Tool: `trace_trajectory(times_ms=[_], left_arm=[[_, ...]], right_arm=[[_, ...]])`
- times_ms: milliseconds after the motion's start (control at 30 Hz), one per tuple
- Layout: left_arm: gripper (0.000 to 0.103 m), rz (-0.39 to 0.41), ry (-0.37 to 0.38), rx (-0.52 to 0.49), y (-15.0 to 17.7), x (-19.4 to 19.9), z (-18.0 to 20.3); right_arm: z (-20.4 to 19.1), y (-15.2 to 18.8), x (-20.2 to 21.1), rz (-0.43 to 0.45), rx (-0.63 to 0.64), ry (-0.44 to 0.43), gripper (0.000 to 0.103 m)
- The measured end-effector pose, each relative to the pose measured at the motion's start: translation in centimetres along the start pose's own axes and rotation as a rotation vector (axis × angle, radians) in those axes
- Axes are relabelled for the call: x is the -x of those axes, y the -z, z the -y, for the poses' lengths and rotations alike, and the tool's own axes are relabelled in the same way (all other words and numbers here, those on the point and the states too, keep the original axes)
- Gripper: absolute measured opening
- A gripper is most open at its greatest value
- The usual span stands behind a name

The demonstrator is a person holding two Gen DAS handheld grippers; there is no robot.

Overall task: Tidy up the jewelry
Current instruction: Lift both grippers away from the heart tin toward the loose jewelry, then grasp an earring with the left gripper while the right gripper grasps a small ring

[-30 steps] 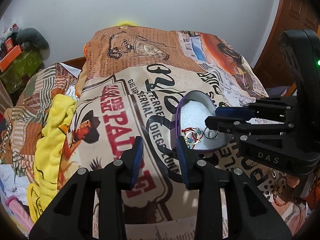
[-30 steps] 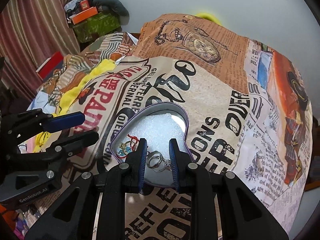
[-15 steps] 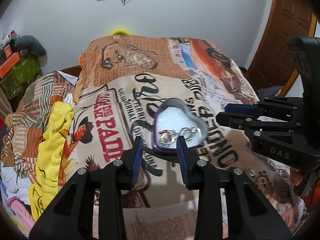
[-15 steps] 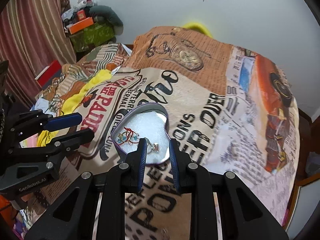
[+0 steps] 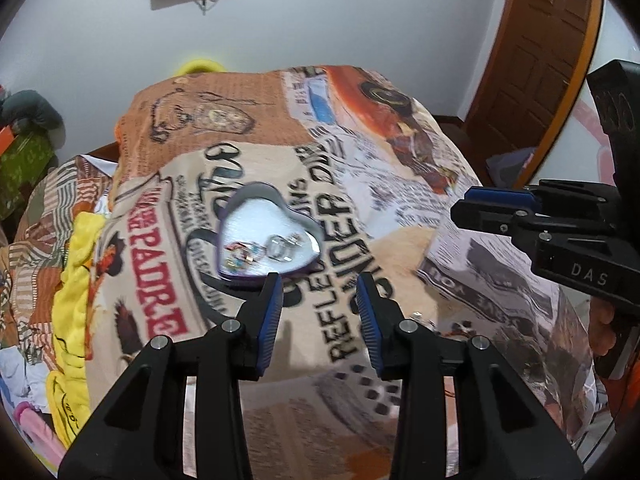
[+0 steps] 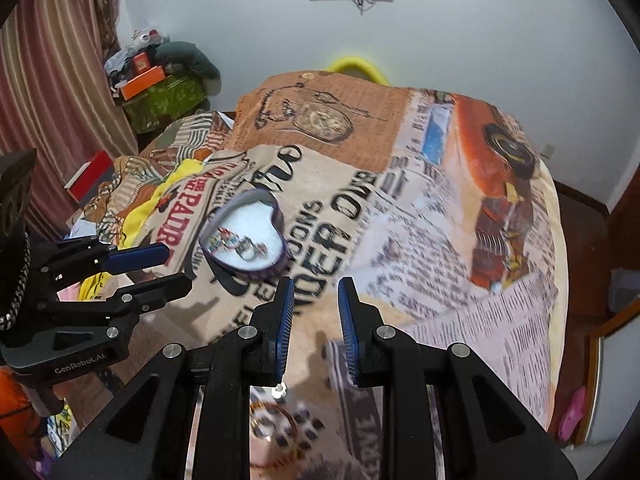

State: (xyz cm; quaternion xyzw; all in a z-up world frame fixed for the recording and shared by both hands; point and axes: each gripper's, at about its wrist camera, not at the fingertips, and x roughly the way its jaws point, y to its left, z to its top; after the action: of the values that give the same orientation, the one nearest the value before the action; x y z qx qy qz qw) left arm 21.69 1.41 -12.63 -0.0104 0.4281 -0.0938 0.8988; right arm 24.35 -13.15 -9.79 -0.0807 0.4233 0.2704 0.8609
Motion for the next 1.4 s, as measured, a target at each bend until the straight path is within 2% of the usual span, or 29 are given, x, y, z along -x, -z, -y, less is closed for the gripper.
trace_trajectory(times_ms=[200,400,767,900,1000,1067,1400], left_arm=[[0.037,-0.069,0.023,-0.038,1.5,-2.0,2.2],[0.037,-0.120,0.053,-0.074,2.9,-3.5,3.9],[0.036,-0.099,0.091,-0.092,2.4,-4.3,5.8],[0.022,-0.120,0.111,-0.084,2.2,-5.1,6.0],[0.017,-0.134,0.115,-0.075,2.3,-5.7,6.0],[0.010,-0.133,0.122,-0.072,2.3,-5.7,6.0],[0.008,-0.066,0.113,-0.026,2.3,-3.9,4.7]], right_arm=[[0.7,2.8,-0.9,-0.050,0.029,0.059,0.020],[1.3,5.5,-1.9,-0.103,0.026,0.054,0.020],[2.1,7.0,-1.8,-0.112,-0.023,0.018,0.020],[2.2,7.2,-1.7,-0.110,-0.034,0.001,0.020],[2.0,7.2,-1.6,-0.108,-0.029,-0.007,0.021],[2.0,7.2,-1.6,-0.109,-0.026,-0.011,0.021],[0.5,6.6,-1.6,-0.105,-0.011,-0.053,0.021]])
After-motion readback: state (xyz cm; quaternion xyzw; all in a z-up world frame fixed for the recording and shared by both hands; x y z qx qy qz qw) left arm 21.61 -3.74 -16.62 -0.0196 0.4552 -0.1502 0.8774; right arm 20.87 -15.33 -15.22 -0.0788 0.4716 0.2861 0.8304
